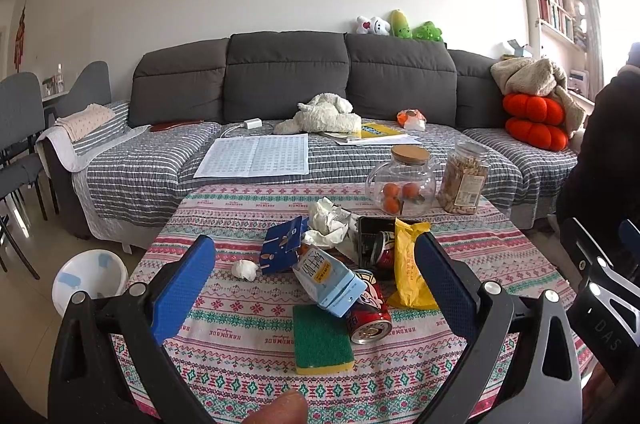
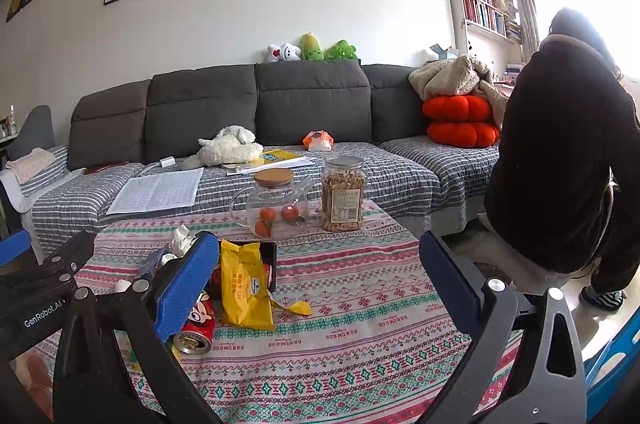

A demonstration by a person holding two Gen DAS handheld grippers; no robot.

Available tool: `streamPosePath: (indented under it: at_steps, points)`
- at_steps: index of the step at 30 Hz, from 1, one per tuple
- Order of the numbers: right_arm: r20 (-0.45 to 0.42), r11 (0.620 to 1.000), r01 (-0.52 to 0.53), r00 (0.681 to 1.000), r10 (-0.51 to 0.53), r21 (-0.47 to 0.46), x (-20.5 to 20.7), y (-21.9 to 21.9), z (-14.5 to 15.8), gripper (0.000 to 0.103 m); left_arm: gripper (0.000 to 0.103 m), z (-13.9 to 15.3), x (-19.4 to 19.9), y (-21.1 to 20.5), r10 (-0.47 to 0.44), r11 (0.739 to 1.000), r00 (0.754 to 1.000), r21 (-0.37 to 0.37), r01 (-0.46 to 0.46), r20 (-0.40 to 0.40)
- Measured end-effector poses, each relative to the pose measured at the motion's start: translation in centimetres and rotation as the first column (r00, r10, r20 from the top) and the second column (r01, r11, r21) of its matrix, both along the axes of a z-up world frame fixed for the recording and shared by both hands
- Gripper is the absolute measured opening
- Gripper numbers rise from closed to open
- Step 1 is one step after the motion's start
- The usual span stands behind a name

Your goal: Collect trash

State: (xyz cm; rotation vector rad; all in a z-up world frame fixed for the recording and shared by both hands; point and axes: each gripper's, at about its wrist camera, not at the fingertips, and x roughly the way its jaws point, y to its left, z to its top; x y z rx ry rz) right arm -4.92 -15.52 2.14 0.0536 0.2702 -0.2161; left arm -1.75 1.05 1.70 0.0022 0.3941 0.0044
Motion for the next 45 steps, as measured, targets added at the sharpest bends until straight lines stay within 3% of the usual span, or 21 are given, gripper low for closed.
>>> streamPosePath:
  at_steps: [12, 18, 21, 23, 28, 30, 33, 34, 36, 38, 41, 43, 45]
  points:
    - [-0.021, 1.000, -0.001, 1.000, 0.001, 0.003, 0.2, 0.0, -0.1, 0.096, 0.097, -0.6, 0.7, 0.1, 0.001, 1.000, 0.999, 0.010, -0.001, -0.038]
    - [-0.081, 1.000, 0.005, 0.997, -0.004, 0.009, 1.1, 0.1, -0.4, 0.096, 0.097, -1.4, 2.0, 0.3, 0.022, 0.999, 0.993, 0.028, -0.019, -0.120]
    - [-0.164, 0.999, -0.002, 0.986, 0.007, 0.032, 2.3, -0.1, -0.5, 0.096, 0.097, -1.9, 3.5, 0.9, 0.026, 0.999, 0.980, 0.044, -0.017, -0.197]
    - [-0.204, 0.999, -0.004, 0.979, 0.014, 0.050, 3.0, -0.5, -0.4, 0.096, 0.097, -2.3, 4.8, 1.9, 0.012, 1.000, 0.965, 0.017, -0.007, -0.261]
    - [-0.288, 0.996, 0.003, 0.957, 0.022, 0.086, 5.5, -1.6, 0.0, 0.096, 0.097, -3.0, 8.7, 5.4, -0.067, 0.991, 0.912, -0.135, 0.013, -0.405]
    - [-0.324, 0.994, -0.003, 0.945, 0.038, 0.109, 6.9, -1.9, 0.6, 0.096, 0.097, -3.7, 10.5, 6.0, -0.130, 0.984, 0.873, -0.166, 0.057, -0.470]
    - [-0.362, 0.992, -0.035, 0.929, 0.078, 0.124, 9.5, -1.7, 1.6, 0.096, 0.097, -6.2, 13.1, 6.1, -0.170, 0.981, 0.782, -0.175, 0.080, -0.599]
    - [-0.369, 0.991, -0.042, 0.925, 0.087, 0.129, 10.1, -1.7, 1.8, 0.096, 0.097, -6.9, 13.5, 6.3, -0.169, 0.980, 0.763, -0.186, 0.064, -0.624]
    - [-0.380, 0.988, -0.047, 0.919, 0.099, 0.144, 11.5, -1.8, 1.9, 0.096, 0.097, -8.2, 14.3, 6.9, -0.189, 0.966, 0.731, -0.259, 0.017, -0.655]
    - [-0.388, 0.986, -0.040, 0.916, 0.102, 0.164, 12.6, -2.0, 1.5, 0.096, 0.097, -9.6, 15.3, 7.6, -0.241, 0.926, 0.690, -0.374, -0.046, -0.682]
    - [-0.407, 0.982, -0.011, 0.909, 0.087, 0.186, 13.9, -2.7, -0.1, 0.096, 0.097, -10.4, 16.6, 7.7, -0.264, 0.888, 0.681, -0.448, -0.105, -0.683]
    - [-0.435, 0.985, 0.042, 0.900, 0.035, 0.166, 14.8, -3.2, -1.8, 0.096, 0.097, -10.3, 17.4, 7.1, -0.256, 0.888, 0.691, -0.447, -0.109, -0.676]
    - [-0.477, 0.978, 0.059, 0.878, 0.046, 0.202, 15.8, -3.7, -2.6, 0.096, 0.097, -10.3, 18.4, 6.5, -0.261, 0.885, 0.689, -0.452, -0.108, -0.676]
